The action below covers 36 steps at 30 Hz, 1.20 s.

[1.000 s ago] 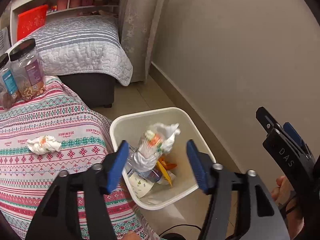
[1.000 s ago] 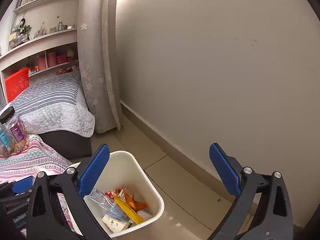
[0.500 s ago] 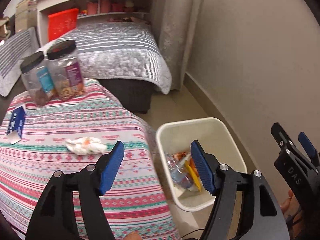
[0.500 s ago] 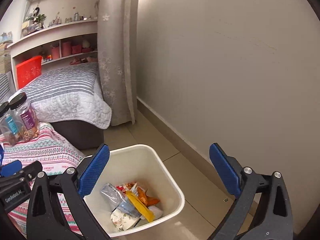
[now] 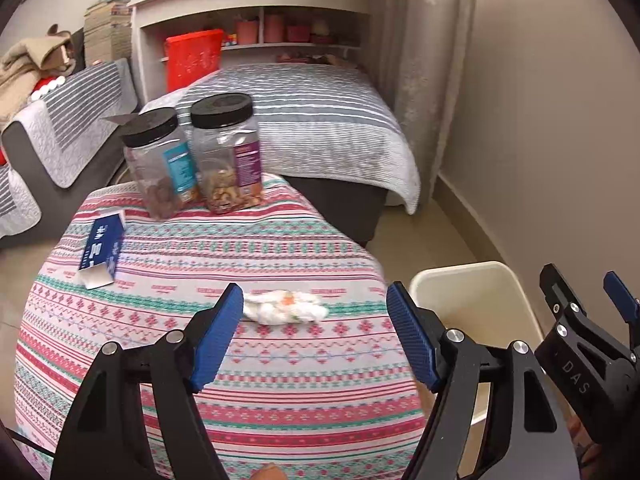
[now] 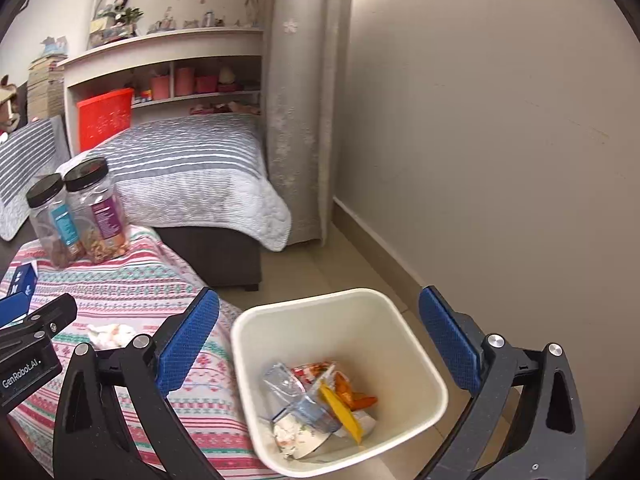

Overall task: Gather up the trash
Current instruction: 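Move both tools back over the blue box and the other tissue bundle, then grasp the blue-and-white box with the left tool while the right tool grasps the tissue bundle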

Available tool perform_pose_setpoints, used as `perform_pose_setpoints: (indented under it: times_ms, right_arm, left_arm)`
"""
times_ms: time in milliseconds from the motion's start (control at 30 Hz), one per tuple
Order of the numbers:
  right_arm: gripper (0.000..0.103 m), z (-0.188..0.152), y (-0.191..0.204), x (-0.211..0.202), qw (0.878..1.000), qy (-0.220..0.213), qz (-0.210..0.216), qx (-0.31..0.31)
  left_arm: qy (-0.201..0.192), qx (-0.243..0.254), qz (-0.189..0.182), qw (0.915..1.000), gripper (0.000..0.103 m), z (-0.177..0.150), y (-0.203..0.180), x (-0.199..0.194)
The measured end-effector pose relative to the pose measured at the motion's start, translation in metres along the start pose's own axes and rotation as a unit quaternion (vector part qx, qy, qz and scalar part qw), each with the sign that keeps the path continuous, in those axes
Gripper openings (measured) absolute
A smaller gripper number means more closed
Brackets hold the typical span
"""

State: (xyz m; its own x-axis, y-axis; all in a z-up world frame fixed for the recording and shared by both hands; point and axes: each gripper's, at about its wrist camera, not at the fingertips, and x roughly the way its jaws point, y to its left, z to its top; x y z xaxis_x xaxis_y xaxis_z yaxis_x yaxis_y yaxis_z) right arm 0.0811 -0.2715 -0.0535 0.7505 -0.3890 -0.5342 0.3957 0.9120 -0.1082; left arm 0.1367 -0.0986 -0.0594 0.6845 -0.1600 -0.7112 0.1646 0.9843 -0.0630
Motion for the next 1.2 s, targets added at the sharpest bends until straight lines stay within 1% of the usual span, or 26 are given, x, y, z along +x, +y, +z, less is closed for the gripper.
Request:
perform_pose_setpoints:
  times_ms: [167, 267, 333, 400, 500, 600, 633, 700, 833, 967, 1033, 1067, 1100, 1133, 1167, 1200]
  right_arm:
    - [0.096, 0.000, 0.038, 0.004, 1.000, 0.006, 0.025, -0.018]
    - [0.096, 0.000, 0.061, 0.007, 0.999, 0.012, 0.043, -0.026]
    - [0.096, -0.003, 0.077, 0.010, 0.998, 0.018, 0.056, -0.034]
    - [0.096, -0.006, 0.091, 0.013, 0.996, 0.025, 0.066, -0.045]
    - [0.096, -0.012, 0.111, 0.018, 0.994, 0.038, 0.079, -0.064]
    - [0.096, -0.016, 0.124, 0.022, 0.992, 0.048, 0.089, -0.076]
    - [0.096, -0.018, 0.128, 0.025, 0.991, 0.052, 0.092, -0.080]
    - [0.096, -0.021, 0.134, 0.028, 0.990, 0.058, 0.094, -0.087]
    - [0.096, -0.025, 0.142, 0.037, 0.988, 0.069, 0.098, -0.102]
    - [0.096, -0.030, 0.150, 0.052, 0.983, 0.080, 0.114, -0.118]
    - [0.096, -0.032, 0.159, 0.063, 0.976, 0.088, 0.143, -0.139]
    - [0.096, -0.033, 0.166, 0.071, 0.970, 0.097, 0.163, -0.153]
    - [0.096, -0.034, 0.173, 0.078, 0.964, 0.104, 0.175, -0.169]
    - [0.096, -0.036, 0.178, 0.084, 0.961, 0.106, 0.184, -0.179]
    - [0.096, -0.037, 0.183, 0.088, 0.957, 0.111, 0.195, -0.186]
    - [0.096, -0.038, 0.187, 0.092, 0.953, 0.120, 0.209, -0.185]
  left_arm:
    - [0.017, -0.025, 0.031, 0.9991, 0.074, 0.002, 0.039, 0.007]
    - [0.029, -0.033, 0.060, 0.9972, 0.077, 0.001, 0.064, 0.015]
    - [0.044, -0.027, 0.084, 0.9951, 0.081, 0.002, 0.080, 0.024]
    - [0.059, -0.024, 0.114, 0.9915, 0.081, 0.003, 0.098, 0.036]
    - [0.077, -0.036, 0.151, 0.9849, 0.081, 0.010, 0.132, 0.054]
    - [0.086, -0.045, 0.198, 0.9753, 0.083, 0.018, 0.168, 0.074]
    - [0.090, -0.052, 0.209, 0.9725, 0.085, 0.019, 0.180, 0.080]
    - [0.105, -0.069, 0.224, 0.9663, 0.085, 0.020, 0.204, 0.096]
    - [0.133, -0.094, 0.235, 0.9582, 0.085, 0.016, 0.240, 0.126]
    - [0.153, -0.097, 0.233, 0.9555, 0.085, 0.017, 0.259, 0.149]
    - [0.161, -0.108, 0.227, 0.9544, 0.085, 0.015, 0.270, 0.159]
    - [0.163, -0.113, 0.225, 0.9539, 0.083, 0.013, 0.275, 0.161]
    - [0.167, -0.115, 0.222, 0.9535, 0.068, 0.010, 0.277, 0.164]
    - [0.177, -0.114, 0.215, 0.9536, 0.057, 0.007, 0.279, 0.167]
    - [0.181, -0.109, 0.211, 0.9543, 0.056, 0.005, 0.278, 0.167]
    - [0.177, -0.101, 0.211, 0.9560, 0.056, 0.005, 0.275, 0.165]
